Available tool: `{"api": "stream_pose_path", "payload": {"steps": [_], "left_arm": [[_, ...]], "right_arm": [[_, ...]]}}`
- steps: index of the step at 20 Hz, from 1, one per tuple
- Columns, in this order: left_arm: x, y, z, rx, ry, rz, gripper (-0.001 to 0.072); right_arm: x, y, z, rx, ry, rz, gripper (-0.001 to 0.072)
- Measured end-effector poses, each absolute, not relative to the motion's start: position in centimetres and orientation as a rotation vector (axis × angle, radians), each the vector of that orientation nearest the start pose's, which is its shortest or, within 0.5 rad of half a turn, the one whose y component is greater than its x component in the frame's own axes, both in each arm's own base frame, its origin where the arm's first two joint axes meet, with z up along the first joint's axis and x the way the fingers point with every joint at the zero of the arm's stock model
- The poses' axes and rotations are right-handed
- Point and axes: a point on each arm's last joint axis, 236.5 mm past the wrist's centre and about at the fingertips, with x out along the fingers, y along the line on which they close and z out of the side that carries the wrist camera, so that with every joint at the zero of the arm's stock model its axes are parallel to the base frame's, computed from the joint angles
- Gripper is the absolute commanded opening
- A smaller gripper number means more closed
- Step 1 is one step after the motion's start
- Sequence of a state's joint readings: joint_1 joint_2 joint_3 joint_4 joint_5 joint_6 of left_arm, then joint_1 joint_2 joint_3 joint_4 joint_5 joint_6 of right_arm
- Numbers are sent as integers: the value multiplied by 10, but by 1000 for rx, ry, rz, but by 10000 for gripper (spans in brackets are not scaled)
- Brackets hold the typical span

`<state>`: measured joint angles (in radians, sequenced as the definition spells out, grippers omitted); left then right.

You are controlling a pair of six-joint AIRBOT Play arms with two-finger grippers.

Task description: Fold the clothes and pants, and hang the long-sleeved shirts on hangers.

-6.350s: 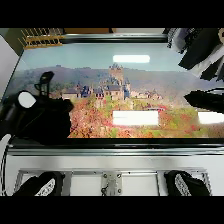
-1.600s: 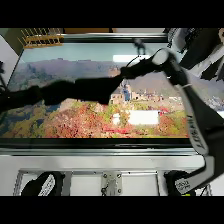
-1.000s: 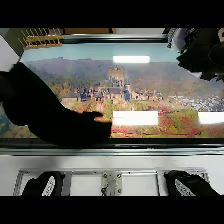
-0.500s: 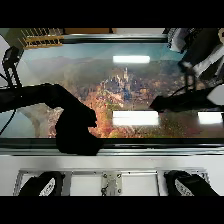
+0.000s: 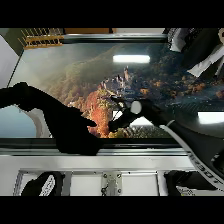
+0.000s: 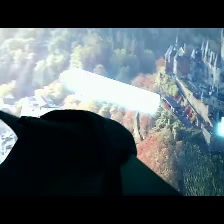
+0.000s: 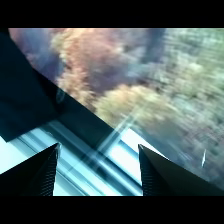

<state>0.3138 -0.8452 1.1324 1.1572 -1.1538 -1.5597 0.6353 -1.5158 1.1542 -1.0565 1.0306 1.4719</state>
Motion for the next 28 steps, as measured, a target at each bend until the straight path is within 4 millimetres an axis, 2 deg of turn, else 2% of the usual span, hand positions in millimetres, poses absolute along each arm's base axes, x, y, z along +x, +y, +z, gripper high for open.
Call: {"api": "stream_pose_path", "payload": {"steps": [3, 6, 9, 16, 17, 18, 19, 20, 22, 24, 25, 26, 28], "left_arm": [[345, 27, 175, -442, 786, 22, 12], [345, 29, 175, -444, 783, 27, 12], [345, 30, 176, -445, 782, 29, 12], [345, 29, 176, -447, 782, 28, 12], [345, 29, 176, -447, 782, 28, 12], [345, 29, 176, -447, 782, 28, 12], [345, 29, 176, -448, 782, 28, 12], [345, 29, 176, -448, 782, 27, 12], [345, 29, 176, -450, 781, 25, 12], [345, 29, 176, -450, 780, 26, 12], [345, 29, 178, -448, 776, 25, 12], [346, 30, 182, -438, 767, 24, 12], [348, 31, 202, -413, 725, 18, 12]], "right_arm": [[255, 370, -78, -79, 1489, 851, 527], [244, 397, -94, -134, 1520, 902, 528], [235, 411, -105, -171, 1554, 930, 527], [221, 427, -110, -205, 1576, 967, 511], [218, 428, -111, -212, 1580, 972, 448], [214, 430, -112, -218, 1582, 977, 434], [211, 431, -112, -225, 1585, 982, 349], [209, 432, -113, -236, 1583, 986, 18], [208, 431, -114, -258, 1583, 987, 10], [215, 435, -100, -242, 1550, 999, 10], [225, 431, -88, -251, 1526, 995, 10], [239, 424, -73, -266, 1491, 984, 10], [277, 393, -24, -308, 1389, 933, 10]]}}
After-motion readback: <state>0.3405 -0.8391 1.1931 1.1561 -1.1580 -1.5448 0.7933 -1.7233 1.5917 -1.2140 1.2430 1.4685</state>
